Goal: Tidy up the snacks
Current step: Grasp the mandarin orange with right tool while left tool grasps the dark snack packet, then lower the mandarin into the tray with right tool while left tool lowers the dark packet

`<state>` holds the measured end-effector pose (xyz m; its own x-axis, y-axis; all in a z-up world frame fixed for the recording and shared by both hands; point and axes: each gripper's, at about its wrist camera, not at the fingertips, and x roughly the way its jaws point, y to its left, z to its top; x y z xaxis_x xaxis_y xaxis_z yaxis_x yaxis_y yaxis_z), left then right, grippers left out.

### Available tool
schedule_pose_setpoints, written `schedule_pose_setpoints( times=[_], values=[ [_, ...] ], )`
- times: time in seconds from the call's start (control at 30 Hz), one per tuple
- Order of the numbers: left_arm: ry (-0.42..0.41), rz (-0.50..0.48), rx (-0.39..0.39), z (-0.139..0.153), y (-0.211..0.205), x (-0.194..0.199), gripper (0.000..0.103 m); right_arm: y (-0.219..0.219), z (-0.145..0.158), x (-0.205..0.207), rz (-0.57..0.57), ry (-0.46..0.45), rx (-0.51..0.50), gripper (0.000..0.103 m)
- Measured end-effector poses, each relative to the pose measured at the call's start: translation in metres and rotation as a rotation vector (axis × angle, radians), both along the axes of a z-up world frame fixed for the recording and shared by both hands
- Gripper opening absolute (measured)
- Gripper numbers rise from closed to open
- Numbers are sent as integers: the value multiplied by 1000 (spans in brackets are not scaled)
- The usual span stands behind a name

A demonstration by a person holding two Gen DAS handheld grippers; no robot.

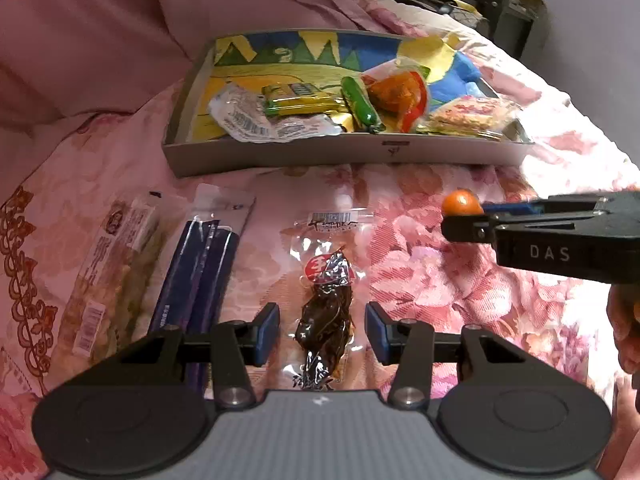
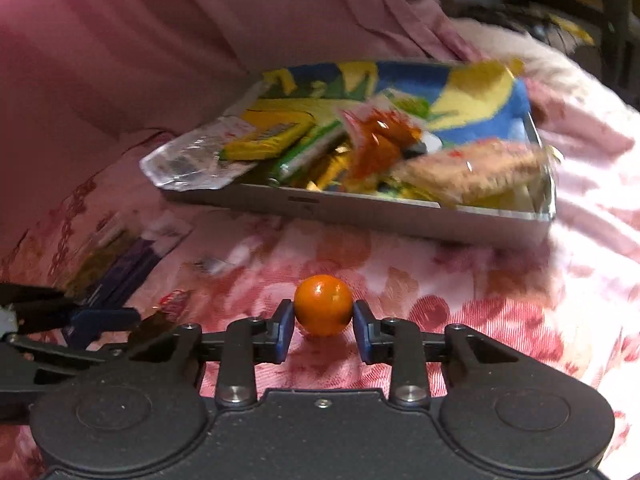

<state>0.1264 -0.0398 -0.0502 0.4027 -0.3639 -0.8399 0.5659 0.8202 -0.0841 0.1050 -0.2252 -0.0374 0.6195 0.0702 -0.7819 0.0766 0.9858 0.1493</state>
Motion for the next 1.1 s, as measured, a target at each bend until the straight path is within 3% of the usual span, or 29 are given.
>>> schedule_pose_setpoints(
  times=[0.37, 0.7, 1.1],
  values=[
    [-43, 55, -73, 18, 7, -3, 51, 12, 18, -8, 55, -124, -112, 33],
    [-119, 84, -201, 39, 12, -11, 51, 11, 27, -13, 32, -190, -120, 33],
    [-217, 223, -339, 55, 20, 13, 51, 7, 41, -11, -21, -295, -108, 34]
  ],
)
